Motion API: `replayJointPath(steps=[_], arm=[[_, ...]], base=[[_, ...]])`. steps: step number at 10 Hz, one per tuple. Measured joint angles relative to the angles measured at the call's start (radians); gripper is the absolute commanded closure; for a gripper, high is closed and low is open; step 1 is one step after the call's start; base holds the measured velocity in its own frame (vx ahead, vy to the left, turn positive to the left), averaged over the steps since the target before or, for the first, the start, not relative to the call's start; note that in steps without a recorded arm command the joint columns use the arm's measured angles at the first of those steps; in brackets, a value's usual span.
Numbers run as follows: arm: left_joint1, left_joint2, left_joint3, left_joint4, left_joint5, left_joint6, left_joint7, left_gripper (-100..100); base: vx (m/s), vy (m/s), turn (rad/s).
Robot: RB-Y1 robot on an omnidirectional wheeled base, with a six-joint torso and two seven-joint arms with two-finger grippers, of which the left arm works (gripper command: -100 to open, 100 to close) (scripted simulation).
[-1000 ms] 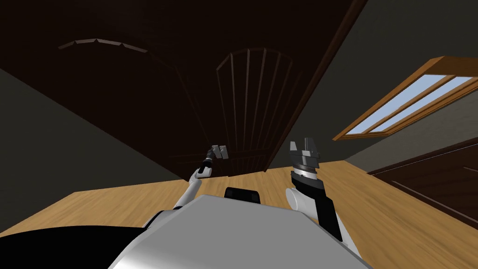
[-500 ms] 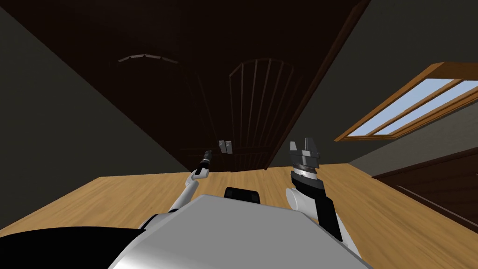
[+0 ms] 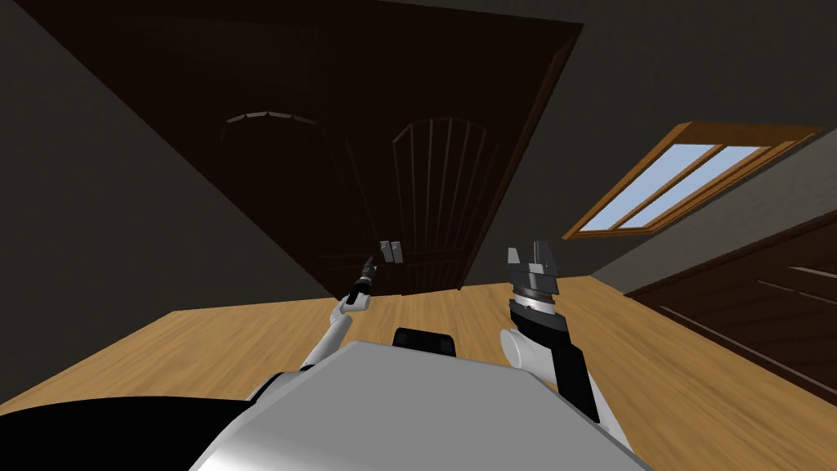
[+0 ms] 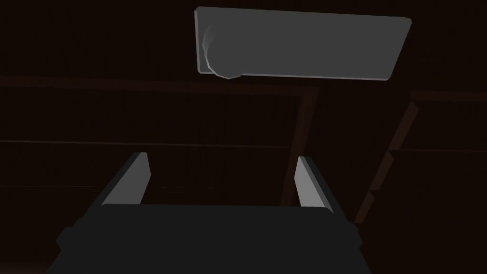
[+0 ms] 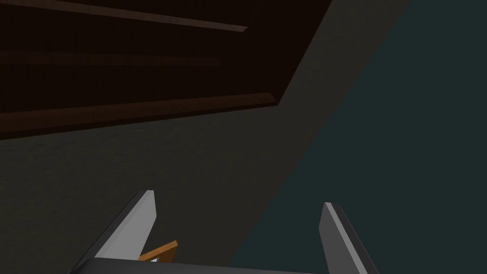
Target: Pull the door open
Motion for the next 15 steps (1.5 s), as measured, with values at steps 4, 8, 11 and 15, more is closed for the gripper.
replayJointPath(steps=[4, 8, 11, 15], arm=[[0.03, 0.026, 0.051, 0.013, 0.006, 0.01, -0.007, -100], [0.038, 0.054, 0.094, 0.049, 0.012, 0.004, -0.009, -100], [0.014, 0.038, 0.08, 0.05, 0.009, 0.002, -0.012, -100], [-0.016, 0.0, 0.037, 0.014, 0.002, 0.009, -0.014, 100]], base=[[-0.021, 0.09, 0.175], [0.143, 0.064, 0.002], [0.196, -0.031, -0.132], [0.156, -0.066, -0.098]])
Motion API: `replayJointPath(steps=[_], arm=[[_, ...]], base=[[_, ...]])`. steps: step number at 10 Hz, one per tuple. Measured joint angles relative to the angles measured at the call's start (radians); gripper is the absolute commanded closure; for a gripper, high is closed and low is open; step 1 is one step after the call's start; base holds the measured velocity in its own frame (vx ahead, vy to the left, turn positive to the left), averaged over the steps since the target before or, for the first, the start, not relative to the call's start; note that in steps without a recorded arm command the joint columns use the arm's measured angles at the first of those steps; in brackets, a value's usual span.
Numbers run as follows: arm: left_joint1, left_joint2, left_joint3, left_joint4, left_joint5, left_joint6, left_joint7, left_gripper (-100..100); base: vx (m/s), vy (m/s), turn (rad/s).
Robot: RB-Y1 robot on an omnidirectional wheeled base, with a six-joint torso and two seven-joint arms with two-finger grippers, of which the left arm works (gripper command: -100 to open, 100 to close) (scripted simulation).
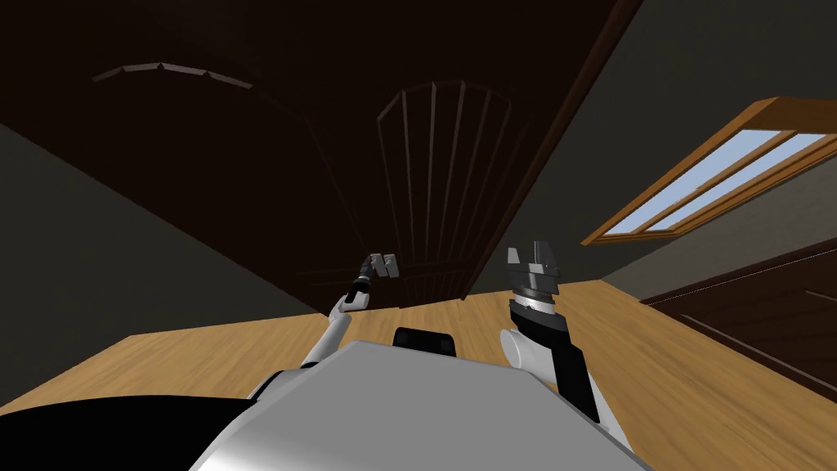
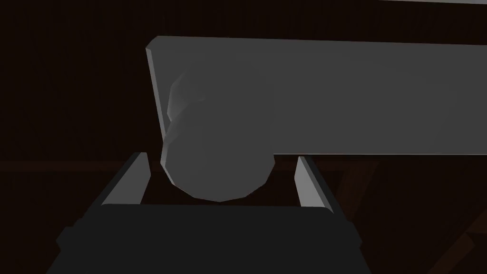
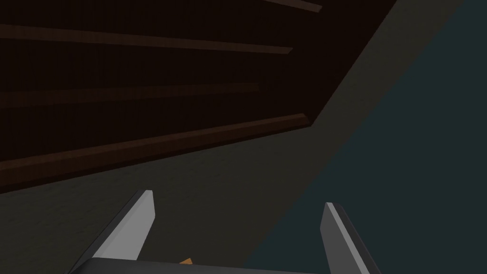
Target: Pull the door open
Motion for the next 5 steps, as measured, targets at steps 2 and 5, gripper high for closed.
replayJointPath(steps=[2, 5], arm=[[-0.002, 0.003, 0.004, 0.0, 0.001, -0.002, 0.0, 100], [0.002, 0.002, 0.003, 0.002, 0.0, -0.001, 0.0, 100]], base=[[-0.04, 0.027, -0.001], [-0.017, 0.006, 0.002]])
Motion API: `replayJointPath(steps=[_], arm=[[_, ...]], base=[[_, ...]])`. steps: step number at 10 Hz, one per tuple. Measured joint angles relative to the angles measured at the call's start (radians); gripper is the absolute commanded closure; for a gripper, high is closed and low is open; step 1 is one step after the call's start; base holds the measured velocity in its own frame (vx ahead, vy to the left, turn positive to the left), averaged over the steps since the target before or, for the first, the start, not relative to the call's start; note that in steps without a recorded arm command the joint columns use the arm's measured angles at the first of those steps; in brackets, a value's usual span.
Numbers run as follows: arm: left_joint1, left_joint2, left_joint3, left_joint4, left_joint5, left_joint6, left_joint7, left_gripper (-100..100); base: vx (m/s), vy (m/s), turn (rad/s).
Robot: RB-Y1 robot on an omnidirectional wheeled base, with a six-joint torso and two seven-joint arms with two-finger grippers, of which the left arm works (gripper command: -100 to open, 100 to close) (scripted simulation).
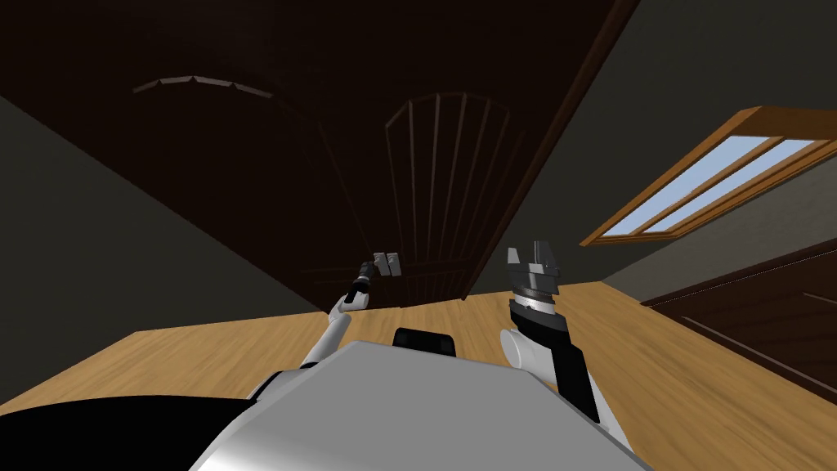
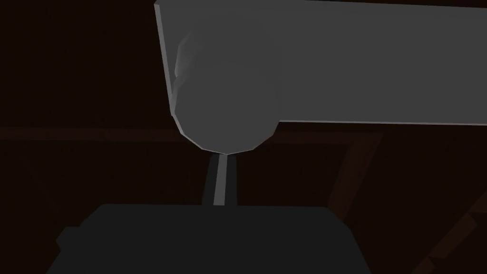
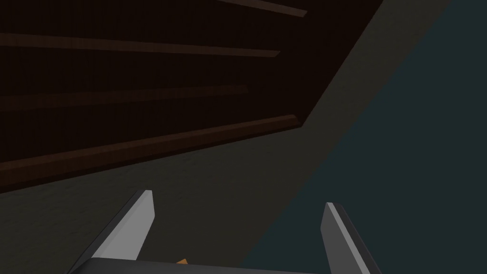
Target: Pull the door open
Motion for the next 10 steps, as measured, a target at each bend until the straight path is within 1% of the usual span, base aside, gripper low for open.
replayJointPath(steps=[1, 2, 3, 4, 6, 8, 9, 10], arm=[[0.0, 0.0, 0.0, 0.0, 0.0, 0.0, 0.0, -100], [0.012, 0.006, 0.011, -0.009, 0.001, 0.008, -0.001, -100], [0.02, 0.014, 0.019, -0.009, 0.003, 0.012, -0.001, -100], [0.025, 0.017, 0.023, -0.002, 0.004, 0.009, 0.0, -100], [0.033, 0.022, 0.021, 0.003, 0.004, 0.002, 0.004, -100], [0.038, 0.018, 0.006, -0.013, 0.004, 0.005, 0.008, -100], [0.045, 0.012, -0.009, -0.033, 0.002, 0.006, 0.012, -100], [0.041, 0.001, -0.026, -0.045, 0.0, 0.006, 0.014, -100]], base=[[-0.139, 0.089, 0.175], [-0.204, 0.11, 0.14], [-0.188, 0.027, 0.036], [-0.206, -0.025, 0.021], [-0.209, -0.04, -0.009], [-0.183, -0.106, -0.075], [-0.121, -0.149, -0.154], [-0.045, -0.065, -0.026]])
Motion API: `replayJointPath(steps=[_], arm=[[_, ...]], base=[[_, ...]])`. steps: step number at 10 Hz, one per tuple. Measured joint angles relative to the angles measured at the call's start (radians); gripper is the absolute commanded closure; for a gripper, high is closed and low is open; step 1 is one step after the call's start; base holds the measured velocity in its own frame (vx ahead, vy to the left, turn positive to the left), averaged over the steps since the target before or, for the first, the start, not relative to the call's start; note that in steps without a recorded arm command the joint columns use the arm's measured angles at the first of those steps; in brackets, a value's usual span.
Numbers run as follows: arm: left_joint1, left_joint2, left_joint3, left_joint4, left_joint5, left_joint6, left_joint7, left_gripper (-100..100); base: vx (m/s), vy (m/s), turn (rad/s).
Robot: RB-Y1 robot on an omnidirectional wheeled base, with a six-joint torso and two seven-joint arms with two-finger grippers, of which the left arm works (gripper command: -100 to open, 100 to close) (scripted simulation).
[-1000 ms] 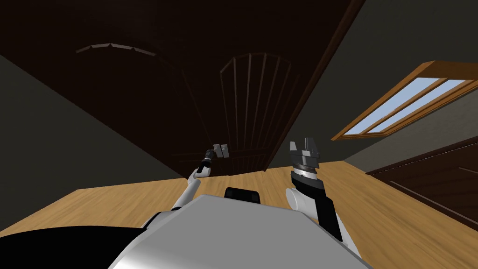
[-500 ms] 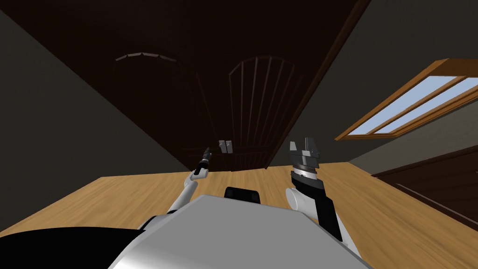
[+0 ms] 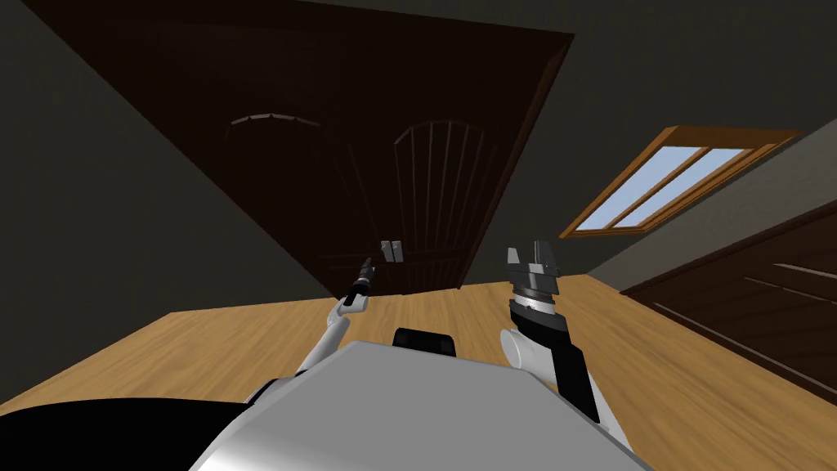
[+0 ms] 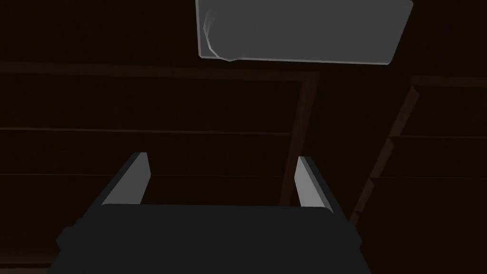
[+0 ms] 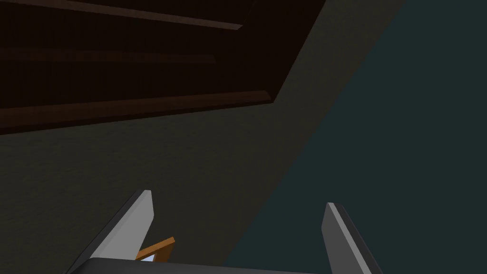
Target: Pull the door open
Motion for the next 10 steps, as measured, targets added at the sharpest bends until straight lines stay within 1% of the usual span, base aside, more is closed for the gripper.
replayJointPath(steps=[1, 2, 3, 4, 5, 6, 7, 9, 10], arm=[[-0.001, -0.002, -0.002, -0.001, 0.0, 0.0, 0.0, -100], [0.015, 0.006, 0.013, -0.007, 0.002, 0.005, -0.001, -100], [0.033, 0.014, 0.03, -0.005, 0.004, 0.004, -0.003, -100], [0.027, 0.021, 0.044, 0.007, 0.005, 0.008, -0.006, -100], [0.037, 0.031, 0.062, 0.003, 0.008, 0.018, -0.007, -100], [0.04, 0.039, 0.07, 0.016, 0.009, 0.015, -0.006, -100], [0.047, 0.04, 0.082, 0.016, 0.01, 0.014, -0.009, -100], [0.037, 0.049, 0.094, 0.047, 0.011, 0.004, -0.011, -100], [0.034, 0.048, 0.096, 0.051, 0.011, 0.001, -0.012, -100]], base=[[-0.041, 0.015, 0.163], [-0.027, 0.062, 0.207], [-0.003, 0.071, 0.096], [0.018, 0.082, 0.137], [0.028, 0.059, 0.049], [0.049, 0.051, 0.048], [0.052, 0.038, 0.049], [0.14, 0.032, -0.007], [0.192, 0.008, -0.07]])
